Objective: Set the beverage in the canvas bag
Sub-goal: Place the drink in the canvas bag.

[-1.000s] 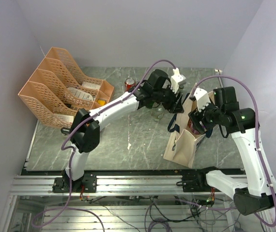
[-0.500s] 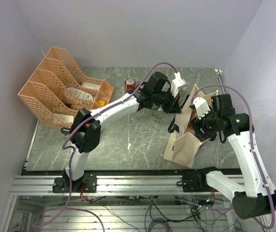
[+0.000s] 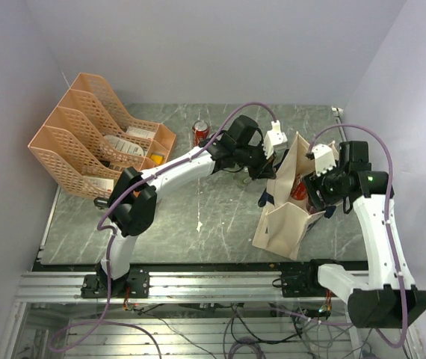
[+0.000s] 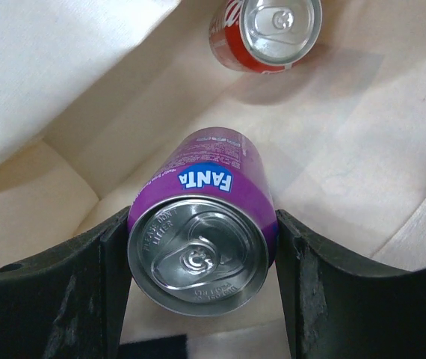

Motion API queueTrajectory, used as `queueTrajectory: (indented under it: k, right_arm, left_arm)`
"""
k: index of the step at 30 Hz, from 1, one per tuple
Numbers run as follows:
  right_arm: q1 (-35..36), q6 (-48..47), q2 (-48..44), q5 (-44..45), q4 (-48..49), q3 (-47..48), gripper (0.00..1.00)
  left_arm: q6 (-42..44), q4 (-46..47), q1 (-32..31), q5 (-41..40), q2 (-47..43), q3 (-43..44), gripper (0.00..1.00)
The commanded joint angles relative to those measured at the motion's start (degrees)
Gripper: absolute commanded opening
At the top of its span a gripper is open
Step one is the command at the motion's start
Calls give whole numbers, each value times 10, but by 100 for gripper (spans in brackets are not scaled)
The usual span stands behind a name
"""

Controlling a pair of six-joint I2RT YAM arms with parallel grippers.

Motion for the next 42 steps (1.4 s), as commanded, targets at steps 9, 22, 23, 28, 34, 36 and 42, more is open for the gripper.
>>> queueTrajectory:
  k: [9, 22, 23, 28, 34, 36, 42]
  right_arm:
    - [-39, 11, 112, -166, 92, 83, 29]
    - [-11, 3, 116, -165, 183, -10, 27]
    - [-6, 4, 114, -165, 190, -19, 26]
    - [4, 18, 109, -150, 227, -65, 25]
    - [4, 21, 97, -120, 248, -108, 24]
    - [4, 16, 96, -108, 252, -120, 24]
    - [3, 12, 91, -81, 266, -140, 23]
  left_arm:
    - [57, -44, 0, 0, 20, 31, 7]
    - [21, -29, 6, -2, 19, 26, 7]
    - [17, -27, 7, -2, 18, 25, 7]
    - [18, -27, 11, -2, 14, 25, 7]
    - [17, -25, 13, -5, 8, 21, 7]
    - [18, -24, 13, -6, 6, 20, 7]
    - [29, -28, 13, -12, 2, 15, 7]
